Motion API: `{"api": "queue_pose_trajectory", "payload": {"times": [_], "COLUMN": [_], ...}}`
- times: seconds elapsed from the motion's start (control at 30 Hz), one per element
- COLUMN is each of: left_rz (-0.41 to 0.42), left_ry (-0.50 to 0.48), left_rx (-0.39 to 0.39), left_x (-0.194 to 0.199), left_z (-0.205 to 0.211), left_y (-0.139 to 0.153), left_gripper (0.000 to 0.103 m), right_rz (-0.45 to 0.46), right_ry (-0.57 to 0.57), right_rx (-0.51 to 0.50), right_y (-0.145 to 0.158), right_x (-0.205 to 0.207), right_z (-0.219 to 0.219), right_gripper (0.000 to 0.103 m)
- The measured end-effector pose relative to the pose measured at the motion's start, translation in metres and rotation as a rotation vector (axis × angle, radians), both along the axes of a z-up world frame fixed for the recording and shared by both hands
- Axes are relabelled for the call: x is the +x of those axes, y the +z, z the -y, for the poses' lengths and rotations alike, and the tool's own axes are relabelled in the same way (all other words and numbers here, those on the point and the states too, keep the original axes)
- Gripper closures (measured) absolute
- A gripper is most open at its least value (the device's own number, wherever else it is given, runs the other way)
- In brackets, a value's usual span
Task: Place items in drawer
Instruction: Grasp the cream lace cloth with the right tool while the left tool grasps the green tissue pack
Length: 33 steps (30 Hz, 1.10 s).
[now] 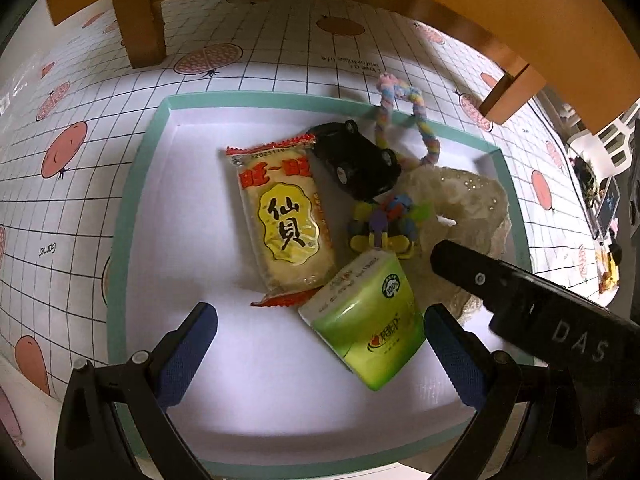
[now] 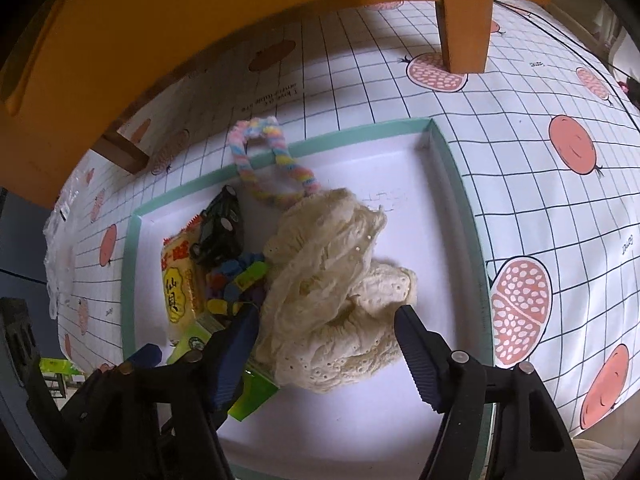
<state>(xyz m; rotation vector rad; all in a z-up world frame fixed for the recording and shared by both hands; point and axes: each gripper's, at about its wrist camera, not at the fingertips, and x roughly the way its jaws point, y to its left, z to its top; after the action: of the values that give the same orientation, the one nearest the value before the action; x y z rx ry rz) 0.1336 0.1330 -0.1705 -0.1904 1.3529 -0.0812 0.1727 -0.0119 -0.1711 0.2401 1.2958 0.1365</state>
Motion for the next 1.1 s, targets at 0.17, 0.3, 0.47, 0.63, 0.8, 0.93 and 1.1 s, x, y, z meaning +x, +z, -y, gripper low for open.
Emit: {"api": "queue_pose_trajectory", "payload": {"times": [0.17, 0.3, 0.47, 0.63, 0.8, 0.93, 1.1], "left_rz": [-0.011, -0.006, -0.004, -0.001, 0.002, 0.002, 0.003], "left_ry": [-0.001, -0.013, -0.023, -0.027, -0.036, -0.042, -0.050], "left_rx": [0.029, 0.050, 0.032, 0.020, 0.007, -0.021, -0.049], "left_x": [0.006, 0.012, 0.016, 0.016, 0.017, 0.013, 0.012], "left_z": [0.008, 0.016, 0.024, 0.025, 0.028, 0.028, 0.031], "left_y": [-0.007, -0.010, -0.011, -0.012, -0.012, -0.009, -0.009], "left_gripper": [0.000, 0.001, 0.010, 0.015, 0.022, 0.032, 0.042], "right_rz": [-0.022, -0.029, -0.028, -0.024, -0.020, -0.017, -0.009], "right_ry": [0.015, 0.018, 0.015, -0.013, -0.032, -0.033, -0.049], "right_rx": [-0.019, -0.030, -0.037, -0.031, -0.017, -0.005, 0.007], "right_y": [-0.006, -0.010, -0.010, -0.010, -0.008, -0.007, -0.006], "right_x": [0.000, 0.000, 0.000, 0.001, 0.001, 0.001, -0.001], "right_z": [-0.002, -0.002, -0.004, 0.003, 0.008, 0.010, 0.014], "right_gripper": [0.030, 0.030, 0.035, 0.049, 0.060, 0.067, 0.076]}}
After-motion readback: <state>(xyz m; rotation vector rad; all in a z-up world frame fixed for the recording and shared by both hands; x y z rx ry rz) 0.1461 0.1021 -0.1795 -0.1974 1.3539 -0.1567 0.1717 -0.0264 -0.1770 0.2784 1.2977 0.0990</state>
